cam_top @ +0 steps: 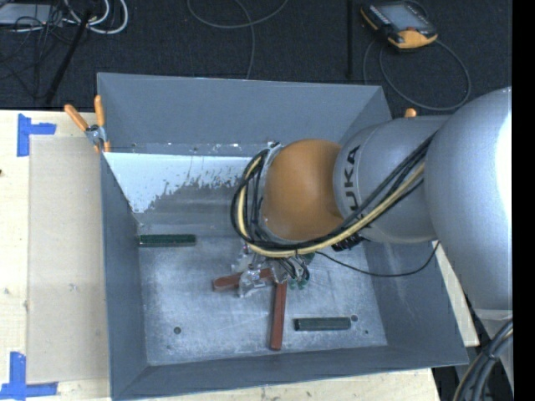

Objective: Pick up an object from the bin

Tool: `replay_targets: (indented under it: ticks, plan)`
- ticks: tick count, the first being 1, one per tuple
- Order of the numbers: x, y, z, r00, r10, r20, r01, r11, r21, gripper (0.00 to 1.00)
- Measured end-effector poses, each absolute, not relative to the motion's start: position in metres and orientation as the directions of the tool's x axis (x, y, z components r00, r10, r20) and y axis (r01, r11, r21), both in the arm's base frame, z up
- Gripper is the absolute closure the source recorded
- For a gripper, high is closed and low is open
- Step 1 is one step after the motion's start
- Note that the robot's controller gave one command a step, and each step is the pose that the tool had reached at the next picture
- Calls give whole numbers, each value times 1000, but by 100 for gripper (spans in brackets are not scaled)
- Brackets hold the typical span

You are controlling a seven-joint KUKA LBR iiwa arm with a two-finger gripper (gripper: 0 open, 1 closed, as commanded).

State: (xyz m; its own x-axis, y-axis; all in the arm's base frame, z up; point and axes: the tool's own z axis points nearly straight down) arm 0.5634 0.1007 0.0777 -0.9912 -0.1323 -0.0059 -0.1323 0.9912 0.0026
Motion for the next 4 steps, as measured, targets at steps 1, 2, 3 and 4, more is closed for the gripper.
replay_targets:
  ticks: [1, 2, 3, 4]
  plan:
    - [560, 100, 95, -991, -132, 8, -132, 991, 1, 100]
    - [561, 100, 118, -991, -131, 4, -131, 991, 0, 100]
    - [562, 101, 134, -991, -131, 1, -131, 991, 0, 100]
    - [562, 101, 149, -991, -132, 0, -132, 991, 0, 100]
